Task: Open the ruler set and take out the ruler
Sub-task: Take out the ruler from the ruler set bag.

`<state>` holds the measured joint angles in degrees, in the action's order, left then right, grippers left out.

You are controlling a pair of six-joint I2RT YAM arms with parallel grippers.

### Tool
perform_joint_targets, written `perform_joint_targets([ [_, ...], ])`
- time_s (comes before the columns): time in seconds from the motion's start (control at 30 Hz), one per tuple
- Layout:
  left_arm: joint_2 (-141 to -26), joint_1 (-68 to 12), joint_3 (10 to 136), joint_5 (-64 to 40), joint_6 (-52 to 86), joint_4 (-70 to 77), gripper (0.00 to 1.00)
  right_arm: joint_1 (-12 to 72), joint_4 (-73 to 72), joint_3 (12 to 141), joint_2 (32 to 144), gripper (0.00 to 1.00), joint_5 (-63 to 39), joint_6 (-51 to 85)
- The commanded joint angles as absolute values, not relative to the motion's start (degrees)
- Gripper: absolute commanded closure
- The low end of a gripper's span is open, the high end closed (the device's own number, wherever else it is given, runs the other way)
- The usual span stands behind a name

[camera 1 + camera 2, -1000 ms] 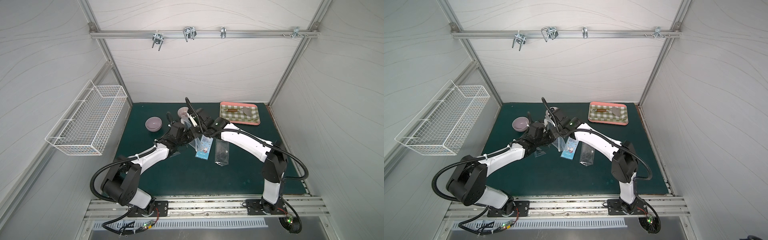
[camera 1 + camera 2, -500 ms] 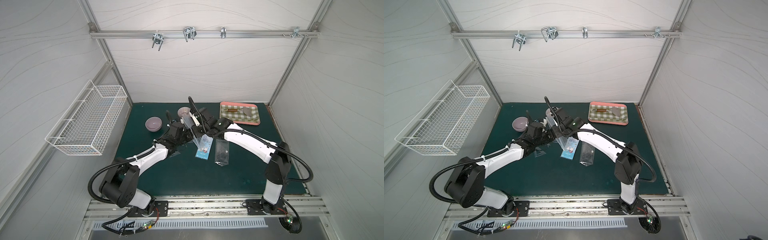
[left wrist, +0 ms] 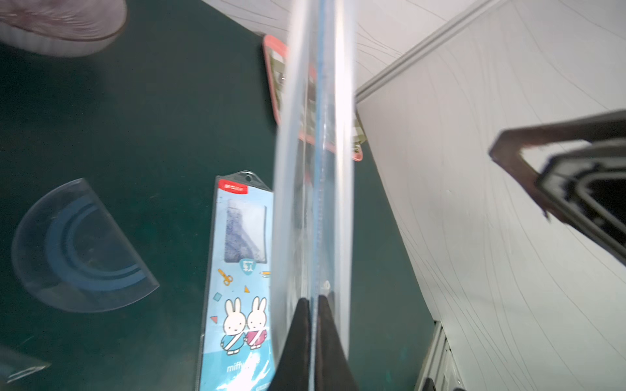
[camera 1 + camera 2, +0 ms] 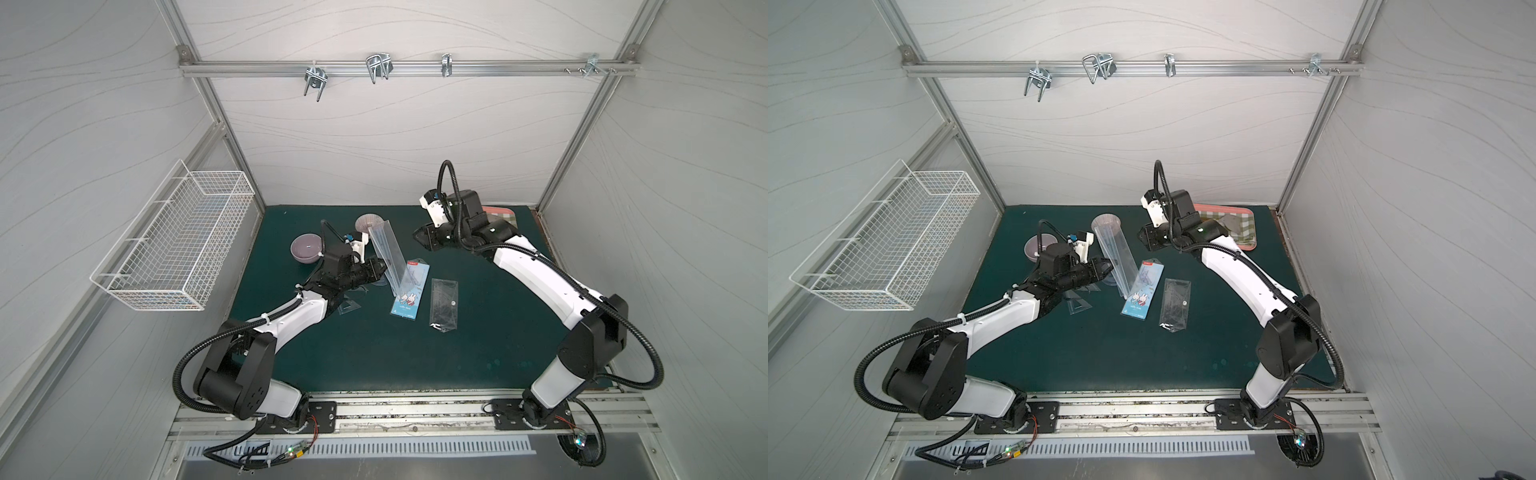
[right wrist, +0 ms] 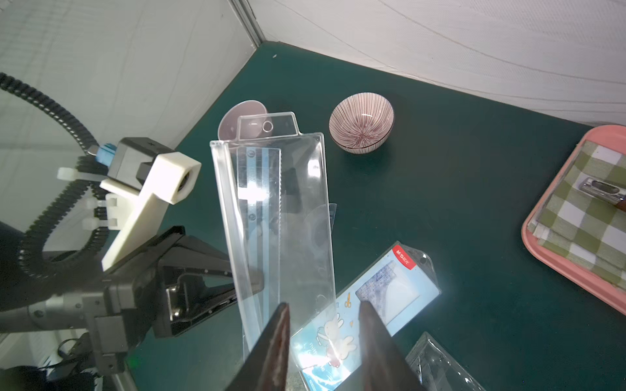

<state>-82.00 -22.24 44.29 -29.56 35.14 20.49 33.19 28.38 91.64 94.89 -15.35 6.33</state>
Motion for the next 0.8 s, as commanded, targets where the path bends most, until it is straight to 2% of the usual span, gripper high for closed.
perform_joint_targets([
  [0.0,-79.3,-22.2,44.8,-39.0,28.2,27.3,1.0,30.9,27.7,93.3,96.2,0.64,-28.8,1.7],
  [0.23,-79.1,-21.8,43.2,-44.5,28.6,34.2,1.0,27.8,24.6,95.8,99.7,0.6,-36.0,-1.1],
  [0.37,-79.5,-21.9,43.2,-47.0,29.7,36.9,1.0,26.1,24.8,98.9,102.7,0.6,-43.5,-2.2],
  [0.57,-79.5,-21.7,43.2,-47.2,29.2,36.2,1.0,25.5,23.6,99.5,102.9,0.73,-49.4,-2.8],
  [0.77,-79.8,-21.6,43.3,-47.6,29.3,36.3,1.0,25.6,24.2,101.2,104.1,0.78,-57.1,-3.1],
])
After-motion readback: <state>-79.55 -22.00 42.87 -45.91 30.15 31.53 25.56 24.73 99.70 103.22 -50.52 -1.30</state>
